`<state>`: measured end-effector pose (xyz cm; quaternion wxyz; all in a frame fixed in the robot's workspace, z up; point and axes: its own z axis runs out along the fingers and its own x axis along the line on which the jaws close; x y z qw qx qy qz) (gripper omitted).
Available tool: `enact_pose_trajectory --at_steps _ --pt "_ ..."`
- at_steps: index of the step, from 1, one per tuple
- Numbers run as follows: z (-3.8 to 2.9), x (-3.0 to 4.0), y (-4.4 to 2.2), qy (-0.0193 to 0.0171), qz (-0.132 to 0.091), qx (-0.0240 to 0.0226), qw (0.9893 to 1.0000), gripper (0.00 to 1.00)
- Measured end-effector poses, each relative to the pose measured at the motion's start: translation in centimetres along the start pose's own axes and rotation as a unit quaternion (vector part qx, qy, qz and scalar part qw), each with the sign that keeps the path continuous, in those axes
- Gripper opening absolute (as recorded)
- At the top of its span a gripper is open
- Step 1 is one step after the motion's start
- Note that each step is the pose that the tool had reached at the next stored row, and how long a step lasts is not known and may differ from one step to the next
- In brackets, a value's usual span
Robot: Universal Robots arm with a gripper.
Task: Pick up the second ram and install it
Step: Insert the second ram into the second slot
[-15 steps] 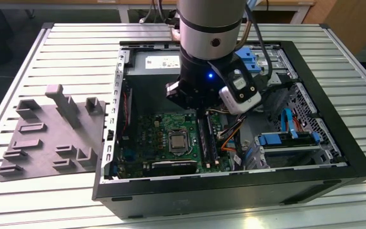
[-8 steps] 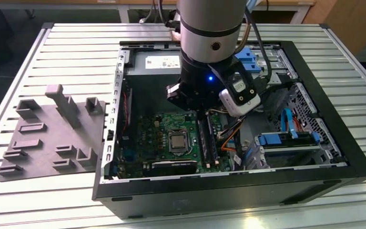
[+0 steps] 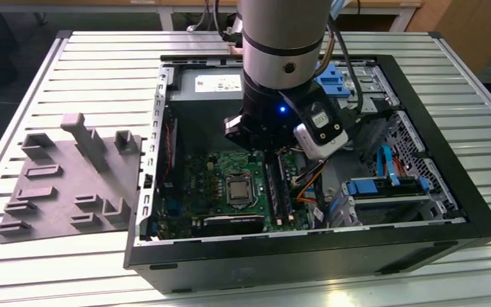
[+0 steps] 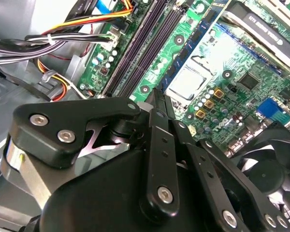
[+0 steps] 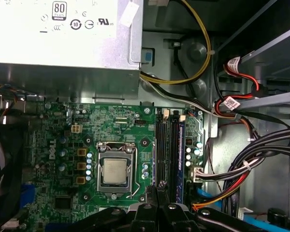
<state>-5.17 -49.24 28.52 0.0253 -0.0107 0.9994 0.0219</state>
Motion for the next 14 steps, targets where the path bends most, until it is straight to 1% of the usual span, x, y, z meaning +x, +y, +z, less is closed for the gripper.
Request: enact_pose_trajectory --at_steps 14 --pt "0.58 -0.03 -0.03 0.0000 0.000 0.0000 1.0000 0.12"
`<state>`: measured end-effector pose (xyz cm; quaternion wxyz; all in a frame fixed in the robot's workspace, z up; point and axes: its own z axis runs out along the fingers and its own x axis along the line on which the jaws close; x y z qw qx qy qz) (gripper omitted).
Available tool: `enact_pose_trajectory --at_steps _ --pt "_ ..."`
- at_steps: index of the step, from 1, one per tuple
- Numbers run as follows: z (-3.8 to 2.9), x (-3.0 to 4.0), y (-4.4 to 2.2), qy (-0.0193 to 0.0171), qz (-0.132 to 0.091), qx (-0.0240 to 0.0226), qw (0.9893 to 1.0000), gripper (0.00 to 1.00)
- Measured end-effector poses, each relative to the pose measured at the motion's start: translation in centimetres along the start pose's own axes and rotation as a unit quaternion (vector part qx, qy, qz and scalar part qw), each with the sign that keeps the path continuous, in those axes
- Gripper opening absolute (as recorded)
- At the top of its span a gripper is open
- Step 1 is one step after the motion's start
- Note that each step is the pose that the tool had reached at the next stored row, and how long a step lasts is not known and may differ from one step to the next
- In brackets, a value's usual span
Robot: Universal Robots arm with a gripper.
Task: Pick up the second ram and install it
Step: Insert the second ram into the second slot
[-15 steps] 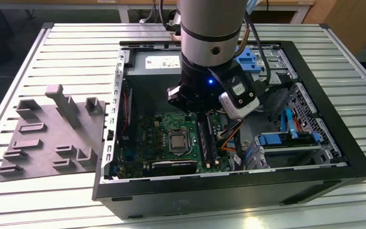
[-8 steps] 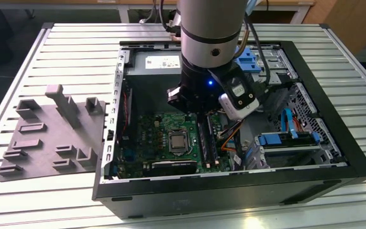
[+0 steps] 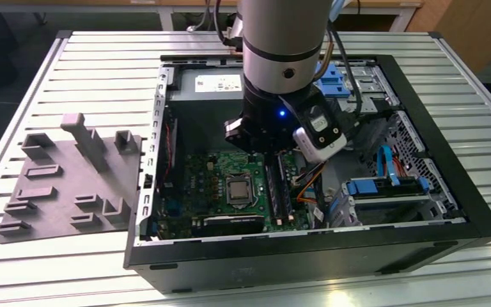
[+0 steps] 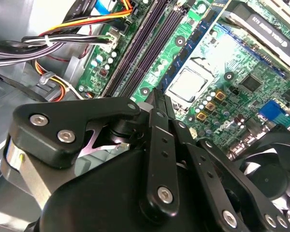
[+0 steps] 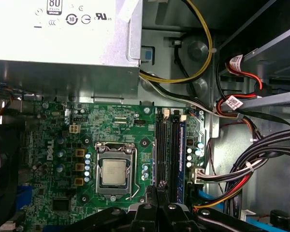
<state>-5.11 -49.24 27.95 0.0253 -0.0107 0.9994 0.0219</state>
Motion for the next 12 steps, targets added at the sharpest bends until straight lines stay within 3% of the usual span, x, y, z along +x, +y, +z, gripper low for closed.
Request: enact_pose_trajectory --at_steps 12 --pt "0.32 -0.02 -0.02 0.0000 0.000 0.0000 1.0000 0.12"
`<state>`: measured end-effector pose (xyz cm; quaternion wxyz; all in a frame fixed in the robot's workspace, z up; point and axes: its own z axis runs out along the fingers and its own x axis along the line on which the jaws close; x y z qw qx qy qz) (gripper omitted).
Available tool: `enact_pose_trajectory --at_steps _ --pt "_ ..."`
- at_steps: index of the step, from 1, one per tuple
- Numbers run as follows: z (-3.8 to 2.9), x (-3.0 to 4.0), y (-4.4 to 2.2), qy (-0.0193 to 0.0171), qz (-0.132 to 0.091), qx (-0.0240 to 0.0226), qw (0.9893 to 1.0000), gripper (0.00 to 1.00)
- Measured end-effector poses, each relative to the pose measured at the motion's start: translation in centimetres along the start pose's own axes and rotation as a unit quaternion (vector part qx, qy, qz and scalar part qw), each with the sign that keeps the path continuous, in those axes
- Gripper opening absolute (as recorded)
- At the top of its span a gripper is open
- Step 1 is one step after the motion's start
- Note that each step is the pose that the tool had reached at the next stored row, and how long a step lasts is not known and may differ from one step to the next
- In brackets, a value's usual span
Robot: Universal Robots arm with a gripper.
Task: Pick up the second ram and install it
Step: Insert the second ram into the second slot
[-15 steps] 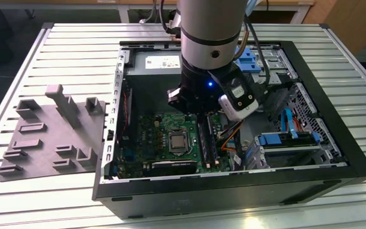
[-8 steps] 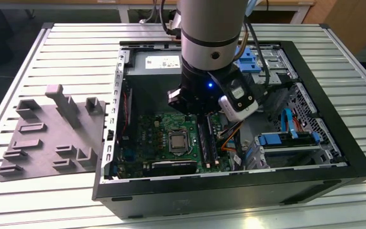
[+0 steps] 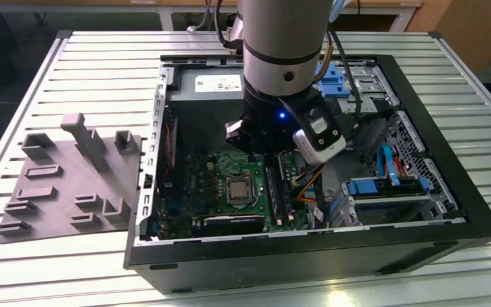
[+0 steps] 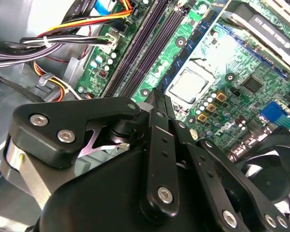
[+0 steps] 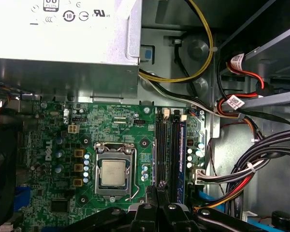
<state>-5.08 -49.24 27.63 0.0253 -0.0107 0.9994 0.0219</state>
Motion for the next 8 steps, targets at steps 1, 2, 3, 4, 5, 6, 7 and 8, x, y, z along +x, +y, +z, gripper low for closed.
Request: enact_pose_trajectory --at_steps 1,2,3,4,5,6,7,8 --pt "0.02 -0.01 0.00 0.0000 0.000 0.0000 1.0000 0.12" --pt "0.04 -0.02 0.00 0.0000 0.000 0.0000 1.0000 0.12" --pt "0.07 -0.03 0.00 0.0000 0.000 -0.0001 1.0000 0.12" --pt "0.09 -0.04 0.00 0.0000 0.000 0.0000 1.0000 0.12" --pt "0.12 -0.05 0.00 0.0000 0.000 -0.0001 1.0000 0.12" --pt "0.16 -0.05 -0.01 0.0000 0.000 -0.0001 1.0000 0.12" --pt "0.19 -0.06 -0.01 0.0000 0.000 0.0000 1.0000 0.12" --pt "0.22 -0.07 -0.01 0.0000 0.000 -0.0001 1.0000 0.12"
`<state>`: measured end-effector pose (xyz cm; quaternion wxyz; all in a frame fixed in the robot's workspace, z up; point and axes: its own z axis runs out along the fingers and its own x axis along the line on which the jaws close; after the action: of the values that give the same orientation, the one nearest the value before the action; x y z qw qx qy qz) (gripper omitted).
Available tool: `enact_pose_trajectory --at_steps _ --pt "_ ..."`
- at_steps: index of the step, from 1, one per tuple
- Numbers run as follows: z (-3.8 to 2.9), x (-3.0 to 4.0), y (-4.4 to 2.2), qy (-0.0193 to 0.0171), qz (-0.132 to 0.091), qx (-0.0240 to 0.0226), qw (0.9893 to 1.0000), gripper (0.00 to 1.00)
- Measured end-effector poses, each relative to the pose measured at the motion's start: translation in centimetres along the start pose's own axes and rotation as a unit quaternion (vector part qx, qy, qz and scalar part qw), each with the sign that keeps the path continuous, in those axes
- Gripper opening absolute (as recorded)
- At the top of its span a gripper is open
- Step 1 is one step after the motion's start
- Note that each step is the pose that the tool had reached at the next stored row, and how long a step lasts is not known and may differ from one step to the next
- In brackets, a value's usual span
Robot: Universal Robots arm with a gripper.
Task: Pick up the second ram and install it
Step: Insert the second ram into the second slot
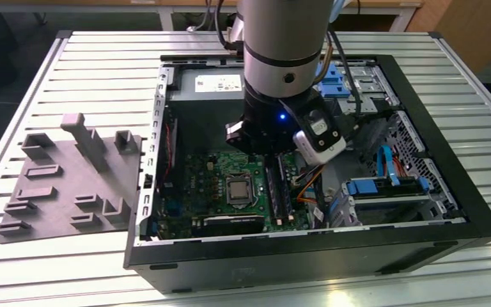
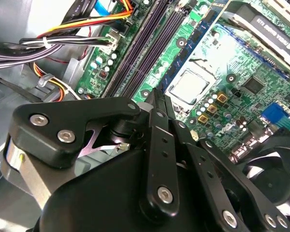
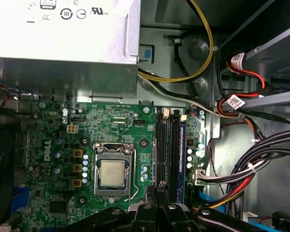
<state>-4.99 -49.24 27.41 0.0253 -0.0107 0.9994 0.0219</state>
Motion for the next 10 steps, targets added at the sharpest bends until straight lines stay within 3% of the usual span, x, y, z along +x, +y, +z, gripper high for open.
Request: enact_pose_trajectory --at_steps 10 --pt "0.32 -0.09 -0.02 0.0000 0.000 0.0000 1.0000 0.12"
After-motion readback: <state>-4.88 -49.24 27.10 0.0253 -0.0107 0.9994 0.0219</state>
